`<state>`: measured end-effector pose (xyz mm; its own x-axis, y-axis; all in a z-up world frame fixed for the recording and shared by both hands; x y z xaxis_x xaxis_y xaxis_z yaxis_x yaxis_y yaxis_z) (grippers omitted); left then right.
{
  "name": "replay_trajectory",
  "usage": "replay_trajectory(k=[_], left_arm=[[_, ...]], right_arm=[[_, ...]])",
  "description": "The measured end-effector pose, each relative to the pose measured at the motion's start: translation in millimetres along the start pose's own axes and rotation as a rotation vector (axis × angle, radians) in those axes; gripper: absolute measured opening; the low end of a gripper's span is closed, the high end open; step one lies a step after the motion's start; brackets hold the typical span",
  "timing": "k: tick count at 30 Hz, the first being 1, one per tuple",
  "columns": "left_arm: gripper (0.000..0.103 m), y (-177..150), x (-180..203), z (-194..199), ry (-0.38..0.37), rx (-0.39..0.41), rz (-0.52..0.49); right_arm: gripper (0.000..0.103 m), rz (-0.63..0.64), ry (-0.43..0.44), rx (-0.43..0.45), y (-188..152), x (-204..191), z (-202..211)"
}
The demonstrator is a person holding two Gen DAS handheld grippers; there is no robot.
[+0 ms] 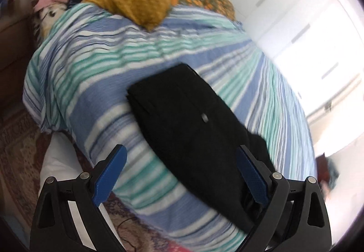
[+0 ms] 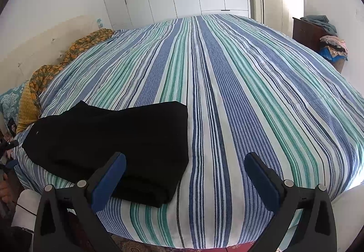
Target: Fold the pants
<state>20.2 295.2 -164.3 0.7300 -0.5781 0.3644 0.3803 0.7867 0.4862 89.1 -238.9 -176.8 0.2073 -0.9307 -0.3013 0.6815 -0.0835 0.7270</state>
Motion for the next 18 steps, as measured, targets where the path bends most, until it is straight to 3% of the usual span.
replay_trajectory(k=[2, 5, 7, 12, 18], left_arm=[[0.095, 27, -24, -14, -0.034, -0.043, 0.085], [0.091, 46, -30, -35, -0.025, -0.070, 0.046], [0.091, 47, -23, -51, 0.007, -0.086, -0.015], [0.088, 37, 4, -79, -0.009, -0.112, -0.115], [0.087, 33, 6, -93, 0.007, -0.098, -0.099]], right_arm=[[0.103, -0.004, 0.004, -0.011, -2, 0, -2], [0.103, -0.004, 0.002, -0.033, -4, 0, -7], [0.103, 0.000, 0.001, -0.040, -4, -1, -10], [0.103, 0.032, -0.010, -0.071, -7, -7, -17], [0.103, 0.068, -0.019, -0.092, -12, -13, -19]])
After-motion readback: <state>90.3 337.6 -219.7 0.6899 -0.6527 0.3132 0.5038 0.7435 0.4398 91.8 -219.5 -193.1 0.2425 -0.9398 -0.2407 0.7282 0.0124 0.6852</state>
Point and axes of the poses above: each gripper's, at about its wrist camera, not at the fingertips, and z roughly against the way its jaws point, x to its right, y to its top, the point moved 1 cm from there along -z, roughly the way its jaws point, and after that the axes turned 13 degrees about y, right-handed, at the moved point
